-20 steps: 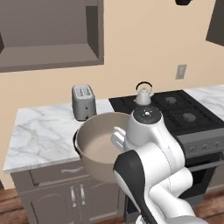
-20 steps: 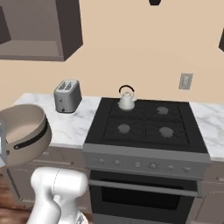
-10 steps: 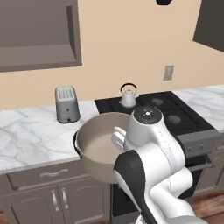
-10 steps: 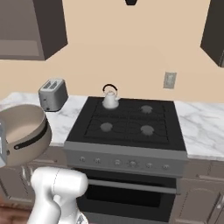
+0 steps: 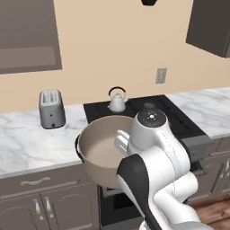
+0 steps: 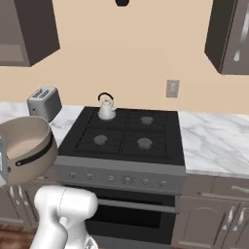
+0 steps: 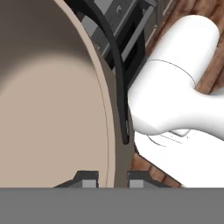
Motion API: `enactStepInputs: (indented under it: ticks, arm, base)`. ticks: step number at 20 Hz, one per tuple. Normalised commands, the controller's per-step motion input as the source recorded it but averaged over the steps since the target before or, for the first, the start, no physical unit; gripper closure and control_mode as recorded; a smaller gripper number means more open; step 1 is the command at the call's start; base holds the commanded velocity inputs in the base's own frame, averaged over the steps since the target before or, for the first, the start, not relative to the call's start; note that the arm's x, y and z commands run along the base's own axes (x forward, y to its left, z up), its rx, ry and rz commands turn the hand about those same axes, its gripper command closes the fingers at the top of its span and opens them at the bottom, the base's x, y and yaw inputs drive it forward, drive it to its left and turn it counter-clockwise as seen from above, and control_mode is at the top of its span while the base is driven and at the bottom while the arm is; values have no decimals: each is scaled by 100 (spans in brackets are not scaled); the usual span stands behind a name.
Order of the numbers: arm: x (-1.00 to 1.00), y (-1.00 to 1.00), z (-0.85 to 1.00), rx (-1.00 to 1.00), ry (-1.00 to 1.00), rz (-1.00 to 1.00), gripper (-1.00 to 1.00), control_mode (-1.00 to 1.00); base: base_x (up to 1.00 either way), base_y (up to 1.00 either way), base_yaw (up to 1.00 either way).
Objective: Pick the kettle from the cabinet and place it on a stove burner. Then pick the pot from the counter and place it on another stove burner. Finally, turn both burners on.
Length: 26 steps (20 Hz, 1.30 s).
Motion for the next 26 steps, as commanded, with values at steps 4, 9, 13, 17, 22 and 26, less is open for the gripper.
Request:
enactStepInputs:
  ticks: [4,9,13,17,22,26]
  arm:
    - [0,0,0,0,0,0,100,100]
    - [0,0,0,0,0,0,100,100]
    - [0,0,0,0,0,0,100,100]
    - [0,0,0,0,0,0,100,100]
    - [0,0,0,0,0,0,100,100]
    - [0,0,0,0,0,0,100,100]
  base:
    - [-10,-48,0]
    - [-2,-44,0]
    - [0,-39,0]
    - [0,-42,0]
    - [5,-44,0]
    - [22,-36,0]
